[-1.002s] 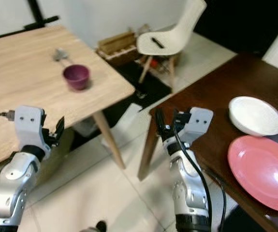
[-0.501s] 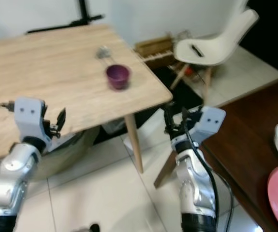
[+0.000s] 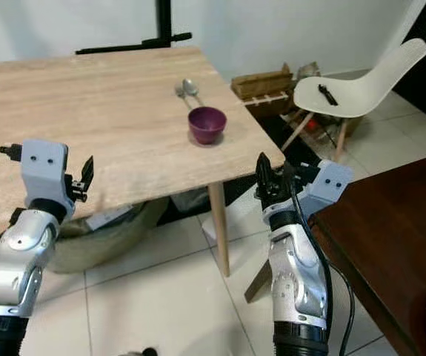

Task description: Setting the table

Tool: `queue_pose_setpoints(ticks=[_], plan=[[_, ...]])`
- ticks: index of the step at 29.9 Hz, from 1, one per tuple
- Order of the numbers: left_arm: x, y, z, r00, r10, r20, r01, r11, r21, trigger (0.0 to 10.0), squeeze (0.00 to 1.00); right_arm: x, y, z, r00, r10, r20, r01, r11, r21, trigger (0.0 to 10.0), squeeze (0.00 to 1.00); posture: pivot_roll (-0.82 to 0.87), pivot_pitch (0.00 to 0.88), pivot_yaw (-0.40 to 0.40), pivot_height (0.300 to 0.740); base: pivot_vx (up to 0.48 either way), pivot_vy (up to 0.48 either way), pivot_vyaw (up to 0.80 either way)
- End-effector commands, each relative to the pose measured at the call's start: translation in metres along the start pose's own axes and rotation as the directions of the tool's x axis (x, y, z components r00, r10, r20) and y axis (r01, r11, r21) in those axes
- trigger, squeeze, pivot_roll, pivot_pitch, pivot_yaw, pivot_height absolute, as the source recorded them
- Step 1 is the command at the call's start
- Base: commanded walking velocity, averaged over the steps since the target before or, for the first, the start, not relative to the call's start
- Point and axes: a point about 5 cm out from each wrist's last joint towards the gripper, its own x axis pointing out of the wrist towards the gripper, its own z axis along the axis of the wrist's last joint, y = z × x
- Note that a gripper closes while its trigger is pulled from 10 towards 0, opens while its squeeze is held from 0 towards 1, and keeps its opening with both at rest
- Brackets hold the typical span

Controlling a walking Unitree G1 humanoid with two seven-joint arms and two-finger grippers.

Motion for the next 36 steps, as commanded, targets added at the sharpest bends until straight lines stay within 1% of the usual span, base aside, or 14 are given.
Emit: queue_pose_setpoints(ticks=[1,5,8,15,24,27,28,29,30,31,32,34,35,36], plan=[[0.001,-0.003,-0.003,1.000,-0.011,-0.012,0.011,1.000,0.005,10.0,0.00,-0.002,-0.004,0.001,1.000,-0.015,0.003,0.015,1.000,0.002,10.0,0.00,-0.08,0.000,0.034,0.740,0.480,0.000,0.00],[0.002,-0.004,-0.004,1.000,-0.012,-0.008,0.012,1.000,0.007,10.0,0.00,-0.001,-0.003,0.001,1.000,-0.003,0.002,0.003,1.000,0.004,10.0,0.00,-0.08,0.000,0.035,0.740,0.480,0.000,0.00],[0.002,-0.005,-0.004,1.000,-0.014,-0.006,0.014,1.000,0.008,10.0,0.00,-0.001,0.001,0.001,0.999,0.037,-0.005,-0.037,0.999,0.016,10.0,0.00,-0.08,0.000,0.035,0.740,0.480,0.000,0.00],[0.003,-0.005,-0.004,1.000,-0.016,-0.003,0.016,1.000,0.009,10.0,0.00,-0.002,0.005,-0.001,0.998,0.069,-0.015,-0.068,0.997,0.019,10.0,0.00,-0.08,0.000,0.037,0.740,0.480,0.000,0.00],[0.004,-0.006,-0.004,1.000,-0.020,0.004,0.020,1.000,0.010,10.0,0.00,-0.002,0.004,0.000,0.997,0.076,-0.015,-0.075,0.997,0.016,10.0,0.00,-0.08,0.000,0.038,0.740,0.480,0.000,0.00],[0.004,-0.009,-0.001,0.999,-0.047,0.017,0.046,0.999,0.007,10.0,0.00,-0.001,0.003,0.001,0.996,0.085,-0.015,-0.085,0.996,-0.007,10.0,0.00,-0.08,0.000,0.040,0.740,0.084,0.000,0.00],[0.003,-0.013,0.002,0.994,-0.106,0.035,0.106,0.994,0.006,10.0,0.00,-0.001,0.002,0.003,0.995,0.102,-0.018,-0.102,0.994,-0.034,10.0,0.00,-0.08,0.000,0.040,0.740,0.000,0.000,0.00],[0.002,-0.015,0.004,0.990,-0.136,0.040,0.136,0.991,0.005,10.0,0.00,-0.001,0.002,0.004,0.994,0.109,-0.020,-0.110,0.993,-0.042,10.0,0.00,-0.08,0.000,0.040,0.740,0.000,0.000,0.00],[0.002,-0.015,0.004,0.990,-0.136,0.040,0.136,0.991,0.005,10.0,0.00,-0.001,0.002,0.004,0.994,0.109,-0.020,-0.110,0.993,-0.042,10.0,0.00,-0.08,0.000,0.040,0.740,0.000,0.000,0.00],[0.000,-0.018,0.008,0.979,-0.196,0.058,0.196,0.981,0.008,10.0,0.00,-0.001,0.000,0.006,0.992,0.124,-0.031,-0.126,0.989,-0.071,10.0,0.00,-0.08,0.000,0.038,0.740,0.000,0.000,0.00],[-0.003,-0.021,0.012,0.964,-0.255,0.070,0.255,0.967,0.001,10.0,0.00,-0.001,-0.002,0.009,0.989,0.140,-0.041,-0.144,0.985,-0.097,10.0,0.00,-0.08,0.000,0.037,0.740,0.000,0.000,0.00],[-0.009,-0.023,0.020,0.930,-0.358,0.088,0.359,0.933,0.006,10.0,0.00,-0.003,-0.005,0.013,0.984,0.170,-0.062,-0.176,0.977,-0.117,10.0,0.00,-0.08,0.000,0.034,0.740,0.000,0.000,0.00],[-0.013,-0.024,0.024,0.899,-0.429,0.091,0.429,0.903,0.021,10.0,0.00,-0.003,-0.010,0.017,0.980,0.181,-0.079,-0.191,0.971,-0.145,10.0,0.00,-0.08,0.000,0.026,0.740,0.000,0.000,0.00],[-0.016,-0.024,0.027,0.875,-0.475,0.091,0.474,0.880,0.033,10.0,0.00,-0.004,-0.012,0.019,0.978,0.186,-0.090,-0.199,0.966,-0.165,10.0,0.00,-0.08,0.000,0.026,0.740,0.000,0.000,0.00]])
